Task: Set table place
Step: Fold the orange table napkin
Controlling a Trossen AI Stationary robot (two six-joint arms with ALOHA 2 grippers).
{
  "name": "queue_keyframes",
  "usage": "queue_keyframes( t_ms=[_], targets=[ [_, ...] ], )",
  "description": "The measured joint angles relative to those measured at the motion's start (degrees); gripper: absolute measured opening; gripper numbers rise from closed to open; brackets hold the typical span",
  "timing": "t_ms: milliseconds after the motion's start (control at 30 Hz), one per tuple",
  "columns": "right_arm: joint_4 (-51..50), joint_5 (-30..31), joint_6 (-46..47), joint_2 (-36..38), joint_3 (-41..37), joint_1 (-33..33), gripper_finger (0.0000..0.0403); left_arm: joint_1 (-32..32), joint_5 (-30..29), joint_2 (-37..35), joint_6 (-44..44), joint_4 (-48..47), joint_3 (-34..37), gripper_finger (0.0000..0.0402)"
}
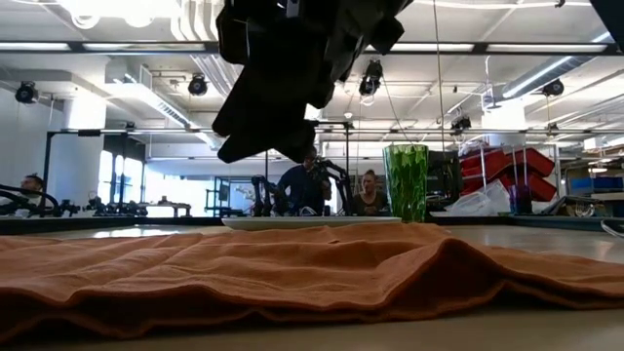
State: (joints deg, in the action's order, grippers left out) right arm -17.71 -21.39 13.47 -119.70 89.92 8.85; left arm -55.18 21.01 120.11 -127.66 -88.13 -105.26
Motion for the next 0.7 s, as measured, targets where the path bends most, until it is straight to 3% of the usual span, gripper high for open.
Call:
queue_keyframes(
  t_ms=[300,500,700],
  targets=[
    [-3.4,-0.1,0.4,0.2,0.1,-0.3,0.0104,6.9,-19.8,0.2,6.3,9.7,1.4,0.0128],
    [-12.7,4.0,-1.1,0.3,-0.8,-0.2,0.0082,7.6,-23.2,0.6,8.4,11.3,7.7,0.0104],
    [-15.3,6.5,-0.7,0.3,-3.2,0.3,0.0065,7.6,-22.0,0.6,8.9,21.8,15.2,0.0084]
  ],
)
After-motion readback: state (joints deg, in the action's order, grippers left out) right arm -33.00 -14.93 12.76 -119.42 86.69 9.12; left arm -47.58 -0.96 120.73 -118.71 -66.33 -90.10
